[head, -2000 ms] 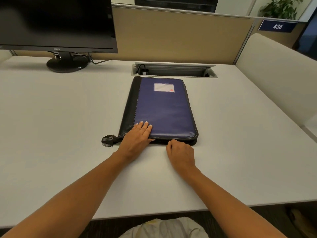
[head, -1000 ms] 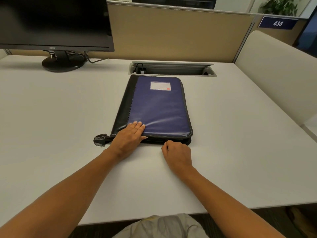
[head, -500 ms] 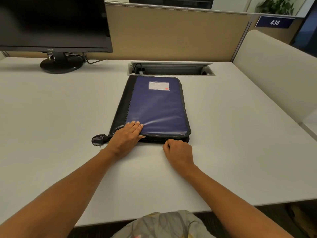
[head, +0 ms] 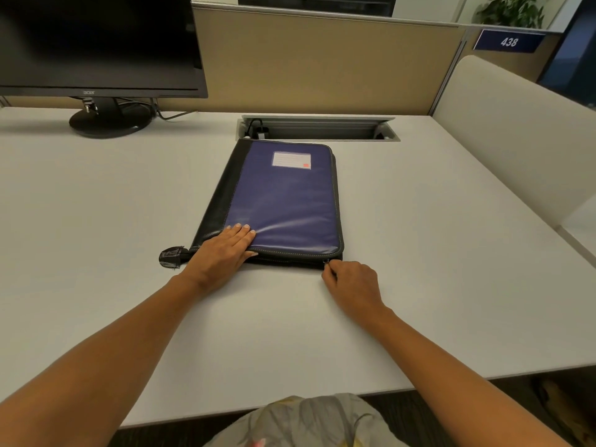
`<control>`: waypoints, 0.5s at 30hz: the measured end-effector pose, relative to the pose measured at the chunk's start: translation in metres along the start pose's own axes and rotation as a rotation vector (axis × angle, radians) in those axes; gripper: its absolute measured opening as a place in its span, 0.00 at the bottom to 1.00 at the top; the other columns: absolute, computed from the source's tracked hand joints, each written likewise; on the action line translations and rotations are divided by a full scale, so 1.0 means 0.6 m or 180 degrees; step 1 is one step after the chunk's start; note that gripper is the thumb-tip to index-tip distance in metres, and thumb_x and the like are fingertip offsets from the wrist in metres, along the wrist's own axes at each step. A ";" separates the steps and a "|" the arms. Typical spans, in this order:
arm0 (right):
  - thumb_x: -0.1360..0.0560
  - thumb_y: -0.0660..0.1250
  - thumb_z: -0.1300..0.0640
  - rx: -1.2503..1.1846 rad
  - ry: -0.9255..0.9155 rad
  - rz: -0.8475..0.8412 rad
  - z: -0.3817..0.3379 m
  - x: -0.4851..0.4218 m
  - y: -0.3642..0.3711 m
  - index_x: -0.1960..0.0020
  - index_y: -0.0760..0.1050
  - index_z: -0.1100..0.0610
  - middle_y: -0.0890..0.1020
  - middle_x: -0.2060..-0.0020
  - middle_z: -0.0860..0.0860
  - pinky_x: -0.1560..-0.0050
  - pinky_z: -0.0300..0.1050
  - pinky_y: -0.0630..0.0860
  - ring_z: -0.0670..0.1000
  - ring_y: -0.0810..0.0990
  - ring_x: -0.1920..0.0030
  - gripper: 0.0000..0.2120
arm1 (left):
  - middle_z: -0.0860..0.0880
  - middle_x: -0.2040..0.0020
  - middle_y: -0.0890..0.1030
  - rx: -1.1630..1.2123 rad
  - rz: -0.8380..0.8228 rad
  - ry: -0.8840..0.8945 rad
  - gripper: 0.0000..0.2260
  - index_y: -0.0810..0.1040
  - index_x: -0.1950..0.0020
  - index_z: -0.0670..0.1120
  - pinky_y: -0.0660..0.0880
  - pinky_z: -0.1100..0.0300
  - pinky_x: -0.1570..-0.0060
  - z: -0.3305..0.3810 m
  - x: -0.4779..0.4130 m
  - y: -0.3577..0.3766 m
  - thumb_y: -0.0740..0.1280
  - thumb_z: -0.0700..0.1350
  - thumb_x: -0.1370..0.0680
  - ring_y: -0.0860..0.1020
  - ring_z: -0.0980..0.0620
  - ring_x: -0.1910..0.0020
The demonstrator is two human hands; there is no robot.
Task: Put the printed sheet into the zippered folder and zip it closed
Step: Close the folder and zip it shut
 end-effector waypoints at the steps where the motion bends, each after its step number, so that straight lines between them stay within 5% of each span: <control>1: 0.23 0.58 0.57 0.0023 -0.0003 0.0004 0.002 -0.001 0.000 0.67 0.64 0.58 0.78 0.70 0.62 0.68 0.44 0.60 0.59 0.66 0.70 0.14 | 0.37 0.47 0.82 -0.0019 -0.0014 0.0005 0.33 0.79 0.44 0.35 0.77 0.46 0.52 -0.001 0.000 0.001 0.40 0.54 0.19 0.81 0.39 0.49; 6: 0.23 0.56 0.57 0.0082 0.0069 -0.0095 0.004 -0.005 0.005 0.66 0.65 0.58 0.79 0.67 0.61 0.65 0.44 0.61 0.58 0.67 0.68 0.13 | 0.38 0.43 0.80 0.0230 -0.0200 -0.0144 0.31 0.77 0.41 0.36 0.75 0.45 0.47 0.004 0.005 -0.009 0.45 0.57 0.20 0.80 0.39 0.45; 11: 0.22 0.54 0.57 0.0041 0.0120 -0.0062 -0.013 -0.004 0.005 0.65 0.65 0.58 0.77 0.67 0.60 0.65 0.44 0.59 0.57 0.67 0.67 0.13 | 0.40 0.27 0.64 0.0424 -0.0070 -0.0251 0.27 0.62 0.28 0.38 0.58 0.52 0.28 0.032 -0.004 -0.026 0.59 0.52 0.21 0.62 0.43 0.27; 15: 0.23 0.55 0.57 0.0010 0.0079 0.0087 -0.028 -0.006 0.012 0.66 0.66 0.57 0.80 0.67 0.59 0.65 0.44 0.61 0.59 0.72 0.68 0.13 | 0.44 0.24 0.57 0.0267 -0.0380 -0.0116 0.28 0.55 0.25 0.42 0.56 0.51 0.28 0.076 -0.032 -0.029 0.55 0.54 0.20 0.56 0.45 0.25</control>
Point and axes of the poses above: each hand's wrist, its own x-axis away from the middle knuckle, its own y-axis out of the palm, z = x × y, the point moved 5 cm from there along -x, towards the middle knuckle
